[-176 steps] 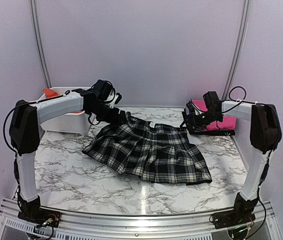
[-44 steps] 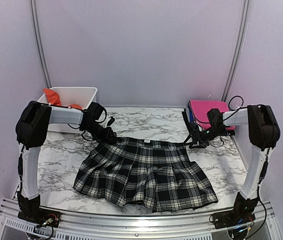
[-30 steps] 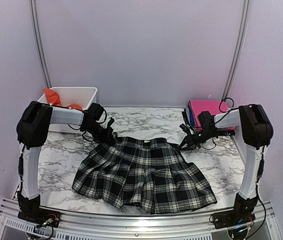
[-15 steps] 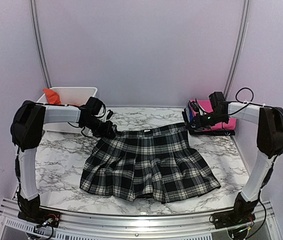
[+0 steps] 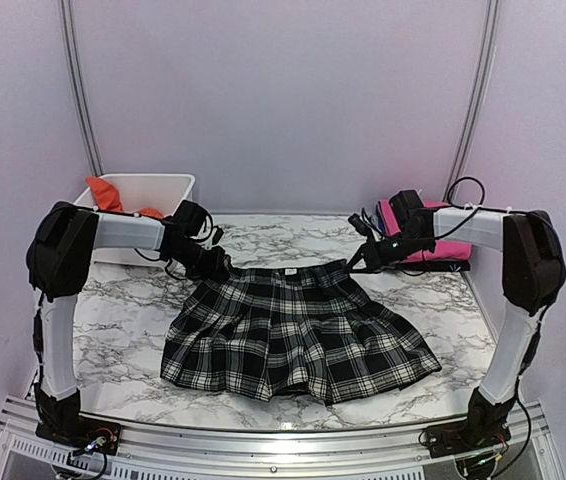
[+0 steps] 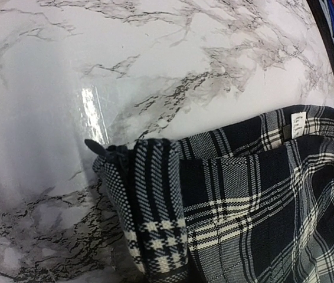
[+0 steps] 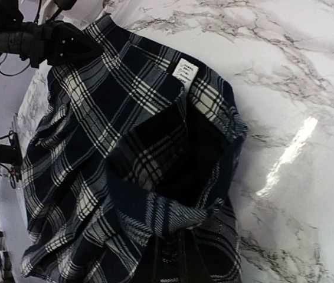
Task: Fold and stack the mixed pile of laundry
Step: Smooth out the flattened skirt at the center of the board.
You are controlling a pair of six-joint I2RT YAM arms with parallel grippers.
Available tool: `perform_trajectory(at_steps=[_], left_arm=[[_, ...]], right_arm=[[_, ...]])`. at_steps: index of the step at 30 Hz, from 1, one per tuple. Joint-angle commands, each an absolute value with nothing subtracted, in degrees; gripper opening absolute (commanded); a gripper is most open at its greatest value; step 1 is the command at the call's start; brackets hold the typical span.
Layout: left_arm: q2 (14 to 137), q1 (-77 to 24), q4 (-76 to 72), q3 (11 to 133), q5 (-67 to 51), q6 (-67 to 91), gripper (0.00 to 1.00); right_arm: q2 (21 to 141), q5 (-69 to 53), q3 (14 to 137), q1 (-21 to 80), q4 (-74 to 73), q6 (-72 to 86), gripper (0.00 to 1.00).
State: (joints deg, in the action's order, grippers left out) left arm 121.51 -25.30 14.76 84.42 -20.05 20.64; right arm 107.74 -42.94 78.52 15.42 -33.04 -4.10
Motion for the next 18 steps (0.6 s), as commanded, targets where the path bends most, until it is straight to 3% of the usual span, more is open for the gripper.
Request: perform_trajectory(at_steps=[1,6,9,11,14,18], left_arm=[[123.5,-25.1,14.1,84.4,-19.1,21.1,0.0],[123.9,-25.0,14.1,84.5,-19.7,20.6,0.0],[124.0,-24.9,14.1,84.5,-19.8,20.3,0.0],[124.0,-24.9,14.1,84.5,-20.0,20.1,0.0],[124.1,-24.8,14.1,84.4,-19.9,19.9,0.0],[124.2,-24.8,14.1,84.5,-19.8,19.6,0.0]], right_arm=[[108.2,-49.8,75.9,16.2,-30.6,-4.6,0.16],[110.9,-50.8,73.7,16.1,-28.3,-5.0,0.58],[112.3,-47.5,72.8,15.7,-27.0,-5.8,0.73],[113.3,-46.5,72.8,15.2,-26.2,-6.5,0.75],[114.5,-46.6,73.3,14.3,-24.3,-6.4,0.69],[115.9,-47.1,72.9,11.8,-20.5,-5.1,0.69]])
